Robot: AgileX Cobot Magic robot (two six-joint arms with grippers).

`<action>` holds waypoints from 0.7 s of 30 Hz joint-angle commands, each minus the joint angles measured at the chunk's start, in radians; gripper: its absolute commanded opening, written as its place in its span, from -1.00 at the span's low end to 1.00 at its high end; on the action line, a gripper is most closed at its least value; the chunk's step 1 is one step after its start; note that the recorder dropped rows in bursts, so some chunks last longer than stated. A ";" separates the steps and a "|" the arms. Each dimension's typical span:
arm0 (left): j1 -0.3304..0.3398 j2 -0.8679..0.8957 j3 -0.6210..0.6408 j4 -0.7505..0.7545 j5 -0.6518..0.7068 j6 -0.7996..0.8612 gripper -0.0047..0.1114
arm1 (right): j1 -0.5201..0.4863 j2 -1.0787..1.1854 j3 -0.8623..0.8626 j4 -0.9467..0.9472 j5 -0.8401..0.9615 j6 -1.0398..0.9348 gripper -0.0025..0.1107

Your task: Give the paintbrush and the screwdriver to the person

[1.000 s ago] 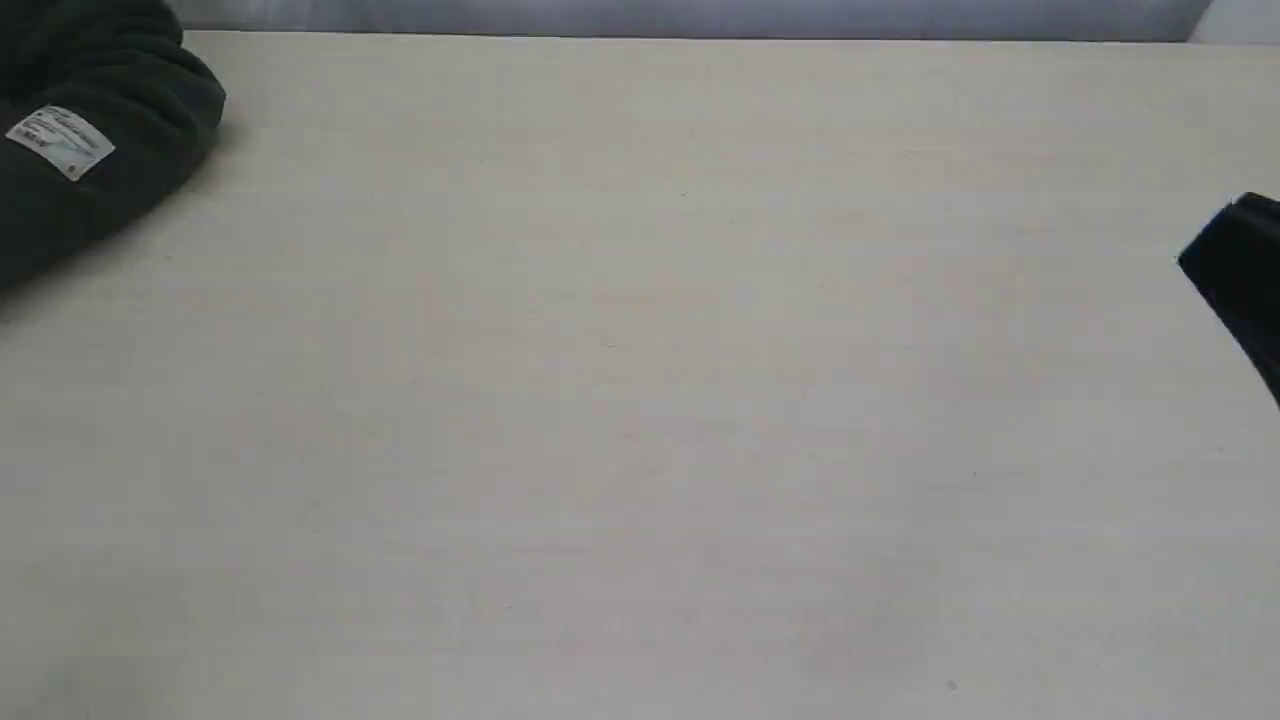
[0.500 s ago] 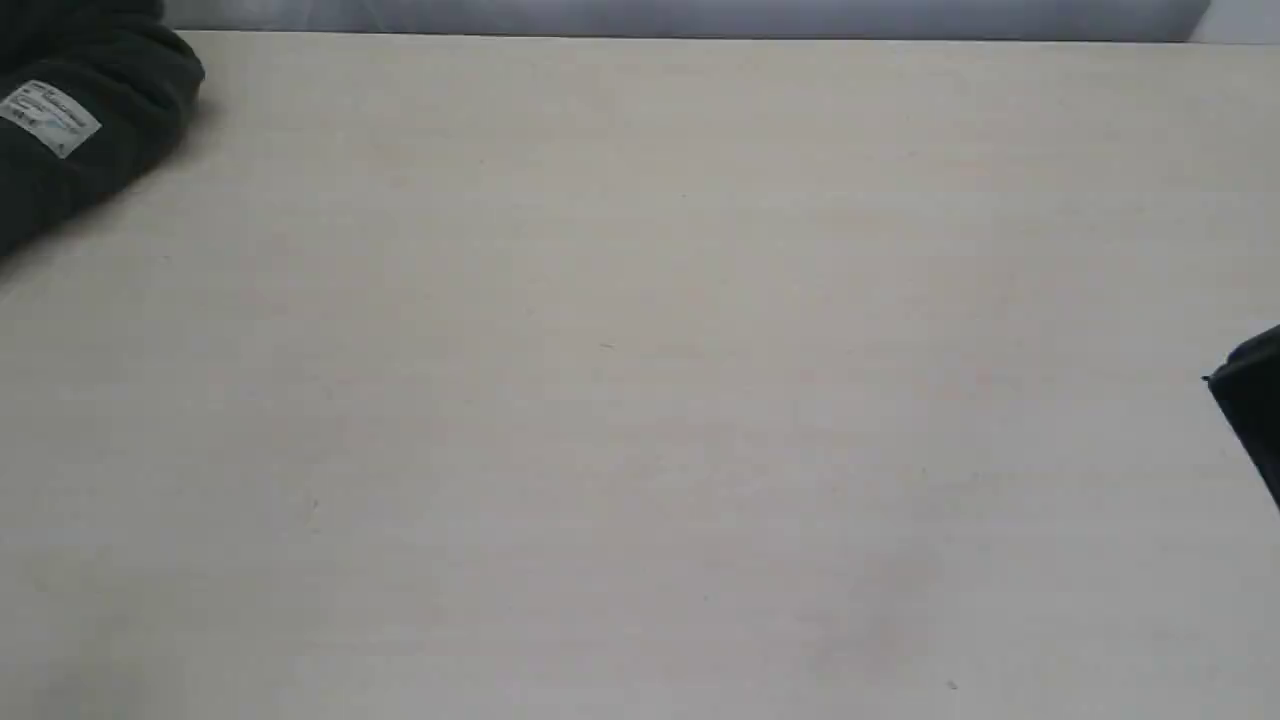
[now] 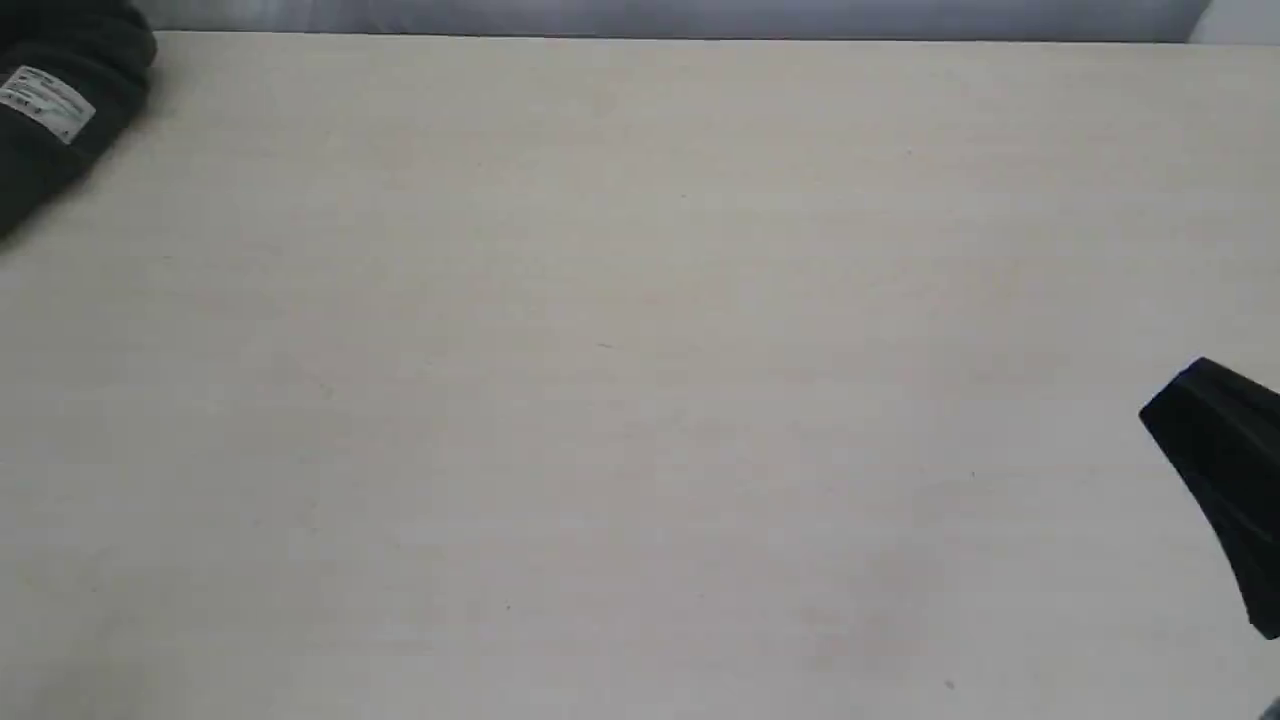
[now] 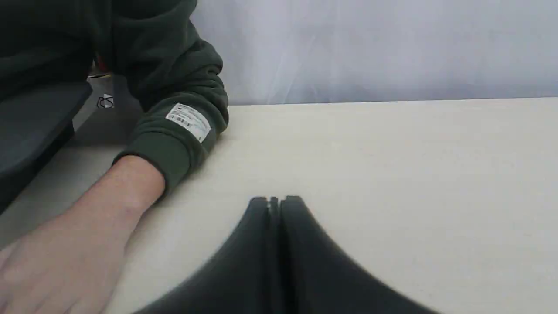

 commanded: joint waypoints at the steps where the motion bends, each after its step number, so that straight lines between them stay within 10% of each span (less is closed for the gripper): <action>1: -0.007 -0.002 0.002 -0.003 -0.010 -0.002 -0.92 | -0.001 -0.003 0.003 0.010 0.089 0.001 -0.88; 21: -0.007 -0.002 0.002 -0.001 -0.011 -0.002 -0.92 | -0.001 -0.003 0.003 0.010 0.165 0.185 -0.88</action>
